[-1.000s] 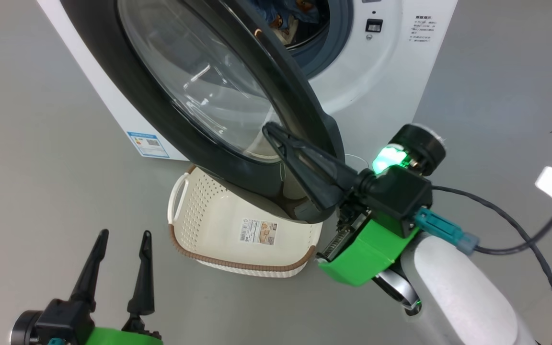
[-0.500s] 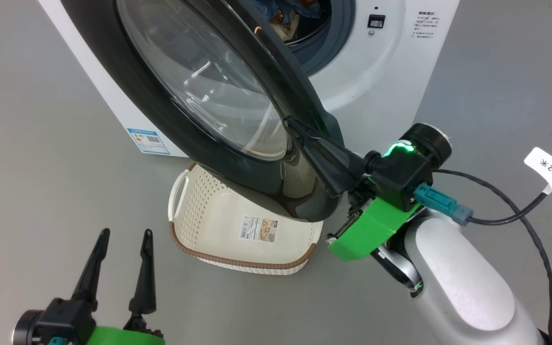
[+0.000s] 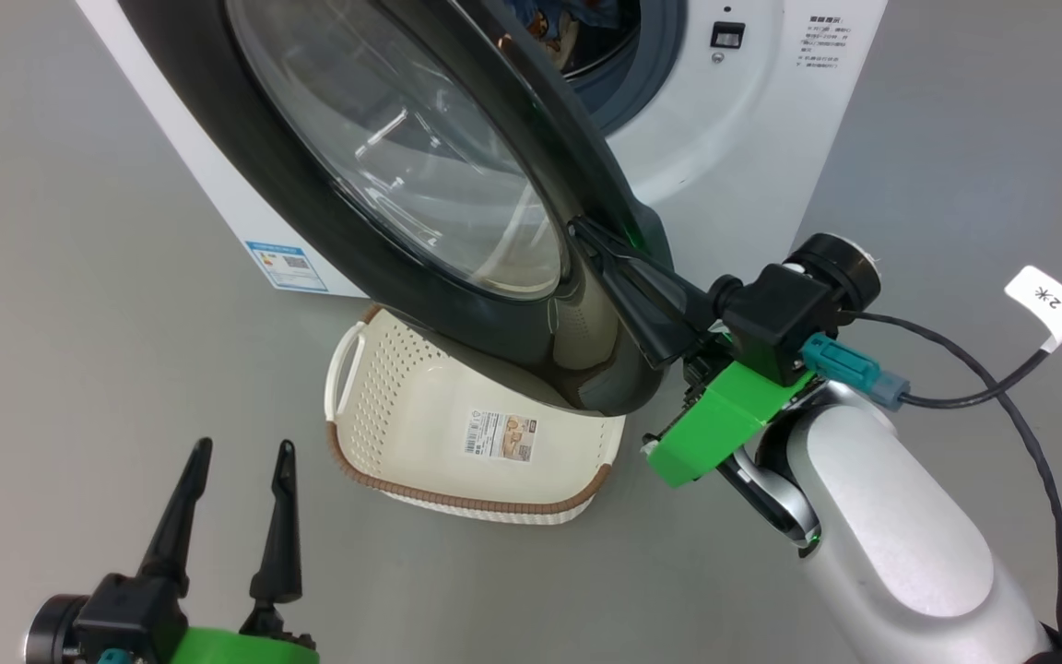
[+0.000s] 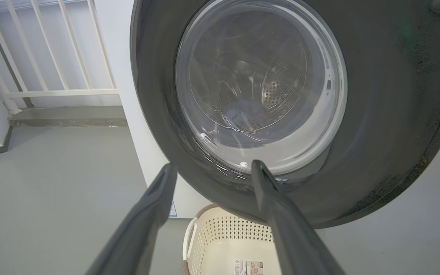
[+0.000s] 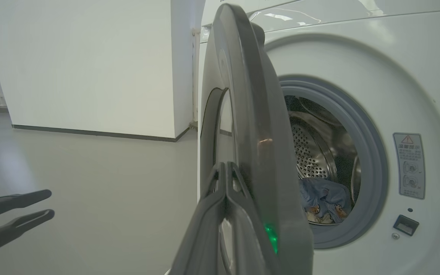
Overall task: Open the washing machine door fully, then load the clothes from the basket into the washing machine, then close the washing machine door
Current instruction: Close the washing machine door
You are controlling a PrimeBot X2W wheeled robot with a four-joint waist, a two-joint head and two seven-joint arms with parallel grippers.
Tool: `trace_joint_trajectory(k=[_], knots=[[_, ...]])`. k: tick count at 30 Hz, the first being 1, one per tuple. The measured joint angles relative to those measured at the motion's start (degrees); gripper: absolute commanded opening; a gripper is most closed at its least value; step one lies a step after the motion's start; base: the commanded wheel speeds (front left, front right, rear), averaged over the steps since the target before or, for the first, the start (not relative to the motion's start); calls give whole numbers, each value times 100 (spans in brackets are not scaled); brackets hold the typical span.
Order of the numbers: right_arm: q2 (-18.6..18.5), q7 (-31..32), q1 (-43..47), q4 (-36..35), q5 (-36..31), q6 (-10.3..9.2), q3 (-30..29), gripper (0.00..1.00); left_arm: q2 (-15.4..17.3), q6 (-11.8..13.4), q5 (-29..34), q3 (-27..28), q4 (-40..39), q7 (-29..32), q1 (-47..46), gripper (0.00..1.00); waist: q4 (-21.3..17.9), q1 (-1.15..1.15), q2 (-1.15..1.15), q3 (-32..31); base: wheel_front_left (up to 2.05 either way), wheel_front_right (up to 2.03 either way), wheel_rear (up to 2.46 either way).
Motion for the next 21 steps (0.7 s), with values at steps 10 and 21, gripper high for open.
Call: trace_joint_trajectory(k=[10, 21], knots=[[-94, 94, -239, 378, 43, 1, -245, 0, -127, -49, 51, 19, -24, 0, -90, 100, 59, 0, 0, 106, 0, 0, 0], [-321, 143, -1045, 1188, 90, 1, -542, 0, -339, -159, 171, 67, -80, -1, -284, 100, 116, 0, 0, 407, 0, 0, 0]])
